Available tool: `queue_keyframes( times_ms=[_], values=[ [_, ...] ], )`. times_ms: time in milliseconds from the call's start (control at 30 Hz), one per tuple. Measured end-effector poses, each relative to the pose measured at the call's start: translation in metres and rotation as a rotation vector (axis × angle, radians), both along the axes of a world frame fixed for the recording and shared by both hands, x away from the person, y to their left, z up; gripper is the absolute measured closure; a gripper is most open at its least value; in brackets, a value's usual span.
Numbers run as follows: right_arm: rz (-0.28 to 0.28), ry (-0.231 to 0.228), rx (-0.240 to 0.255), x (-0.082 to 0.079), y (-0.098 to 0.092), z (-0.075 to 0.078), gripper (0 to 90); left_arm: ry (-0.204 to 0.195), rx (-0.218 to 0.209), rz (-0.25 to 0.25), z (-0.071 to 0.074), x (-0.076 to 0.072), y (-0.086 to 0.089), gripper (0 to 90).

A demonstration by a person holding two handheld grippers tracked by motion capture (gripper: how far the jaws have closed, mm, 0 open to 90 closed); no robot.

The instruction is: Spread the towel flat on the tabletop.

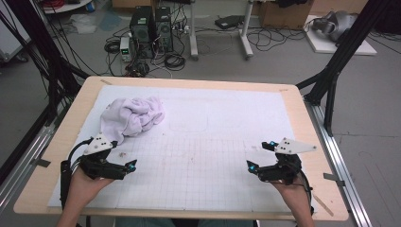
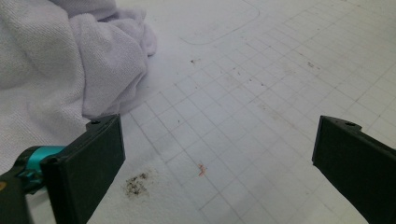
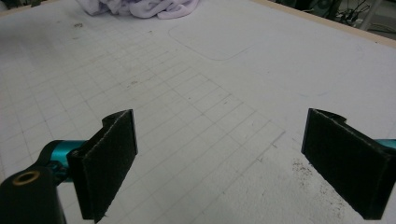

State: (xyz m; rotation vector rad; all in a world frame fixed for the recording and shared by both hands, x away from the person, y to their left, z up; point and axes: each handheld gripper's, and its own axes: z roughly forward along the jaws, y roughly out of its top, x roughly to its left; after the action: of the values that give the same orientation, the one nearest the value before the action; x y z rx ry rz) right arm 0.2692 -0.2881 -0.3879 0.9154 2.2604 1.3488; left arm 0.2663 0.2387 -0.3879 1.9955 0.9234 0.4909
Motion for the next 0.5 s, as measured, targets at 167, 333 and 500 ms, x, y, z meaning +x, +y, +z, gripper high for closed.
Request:
queue_keyframes(
  times_ms=[167, 333, 500],
  values=[
    [0.002, 0.006, -0.004, 0.0022, 0.0006, -0.0012, 9.7, 0.000, 0.027, -0.007, -0.0013, 0.0025, -0.0013, 3.1],
    [0.006, 0.011, -0.002, 0.0040, 0.0024, -0.0021, 9.7, -0.005, 0.017, -0.011, -0.0013, 0.0005, -0.0016, 6.2],
    [0.015, 0.001, -0.006, 0.0034, 0.0037, -0.0017, 9.7, -0.007, 0.017, -0.014, 0.0013, -0.0012, -0.0008, 6.2]
  ],
)
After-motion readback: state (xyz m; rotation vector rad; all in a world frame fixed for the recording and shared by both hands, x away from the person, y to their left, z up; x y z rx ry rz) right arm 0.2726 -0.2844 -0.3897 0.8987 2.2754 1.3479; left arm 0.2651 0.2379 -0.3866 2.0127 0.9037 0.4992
